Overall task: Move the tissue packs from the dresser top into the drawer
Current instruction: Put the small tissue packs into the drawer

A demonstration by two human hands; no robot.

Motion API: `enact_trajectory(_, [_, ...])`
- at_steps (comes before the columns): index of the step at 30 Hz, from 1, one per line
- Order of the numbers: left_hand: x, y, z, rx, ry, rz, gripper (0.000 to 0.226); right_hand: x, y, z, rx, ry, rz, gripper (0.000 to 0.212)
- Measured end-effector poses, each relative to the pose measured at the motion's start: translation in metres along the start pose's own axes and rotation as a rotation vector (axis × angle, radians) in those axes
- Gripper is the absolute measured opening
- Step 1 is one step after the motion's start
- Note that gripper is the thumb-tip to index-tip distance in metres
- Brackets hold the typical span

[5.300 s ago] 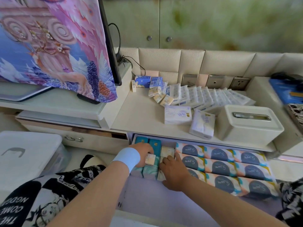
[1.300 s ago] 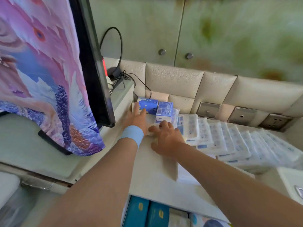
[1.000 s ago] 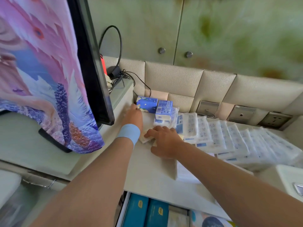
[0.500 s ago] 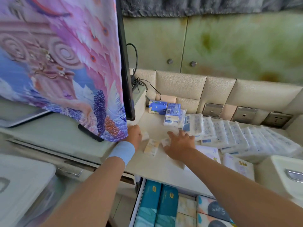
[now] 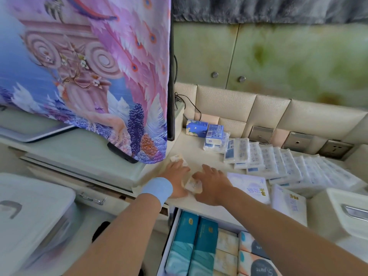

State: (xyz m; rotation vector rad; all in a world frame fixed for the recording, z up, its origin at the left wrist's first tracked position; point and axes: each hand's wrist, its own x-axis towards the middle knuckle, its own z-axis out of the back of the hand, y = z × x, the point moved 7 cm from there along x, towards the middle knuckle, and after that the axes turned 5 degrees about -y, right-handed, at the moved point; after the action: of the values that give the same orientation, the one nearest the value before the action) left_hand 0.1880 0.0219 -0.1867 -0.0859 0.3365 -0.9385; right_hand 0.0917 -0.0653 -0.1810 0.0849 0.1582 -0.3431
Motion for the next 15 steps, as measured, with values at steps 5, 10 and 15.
enact_trajectory(5, [-0.022, -0.004, -0.004, -0.03, -0.025, -0.014, 0.106, -0.031, 0.015, 0.003, -0.12, -0.102, 0.114, 0.067])
enact_trajectory(10, [-0.05, 0.002, -0.008, 0.043, -0.061, 0.147, 0.076, -0.071, 0.008, 0.016, 0.053, -0.258, 0.162, 0.065])
enact_trajectory(15, [-0.074, -0.015, -0.013, 0.013, -0.024, 0.134, 0.064, -0.129, -0.008, -0.001, 0.32, -0.05, 0.085, 0.068])
